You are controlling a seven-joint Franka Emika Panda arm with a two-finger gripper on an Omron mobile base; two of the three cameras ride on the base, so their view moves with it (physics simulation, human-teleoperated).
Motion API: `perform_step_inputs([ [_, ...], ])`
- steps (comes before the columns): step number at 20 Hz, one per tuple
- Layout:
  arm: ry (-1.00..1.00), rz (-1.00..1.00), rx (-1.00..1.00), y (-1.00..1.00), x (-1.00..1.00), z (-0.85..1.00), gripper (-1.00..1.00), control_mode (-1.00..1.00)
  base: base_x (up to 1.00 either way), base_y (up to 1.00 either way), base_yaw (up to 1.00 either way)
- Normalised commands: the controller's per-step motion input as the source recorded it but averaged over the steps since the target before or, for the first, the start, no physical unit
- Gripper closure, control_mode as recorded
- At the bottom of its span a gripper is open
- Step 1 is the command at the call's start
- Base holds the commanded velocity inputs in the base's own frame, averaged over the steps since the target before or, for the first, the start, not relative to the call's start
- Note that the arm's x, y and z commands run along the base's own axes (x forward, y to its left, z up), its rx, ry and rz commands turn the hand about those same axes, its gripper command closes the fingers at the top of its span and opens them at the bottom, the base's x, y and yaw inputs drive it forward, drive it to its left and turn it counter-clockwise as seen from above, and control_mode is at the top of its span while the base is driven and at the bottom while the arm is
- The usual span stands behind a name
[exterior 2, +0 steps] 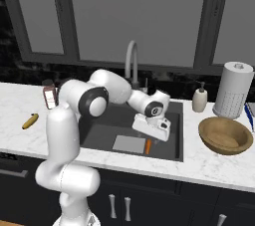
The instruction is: Pick the carrot from the sink and place it in the bowl. Then pick the bowl and place it in the microwave. Then close the microwave door and press the start button.
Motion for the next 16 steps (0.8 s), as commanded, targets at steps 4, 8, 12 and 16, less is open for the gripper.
perform_step_inputs([
  [4, -0.14, 0.07, 0.12, -0.03, 0.19, -0.31, -1.00, -1.00, 0.00, 0.00, 0.00],
  [8, -0.21, 0.06, 0.03, 0.00, 0.14, -0.42, -1.00, -1.00, 0.00, 0.00, 0.00],
  [12, -0.08, 0.04, -0.01, 0.00, 0.10, -0.30, -1.00, -1.00, 0.00, 0.00, 0.00],
  [16, 0.00, 0.00, -0.10, 0.19, 0.23, -0.38, -1.00, -1.00, 0.00, 0.00, 0.00],
])
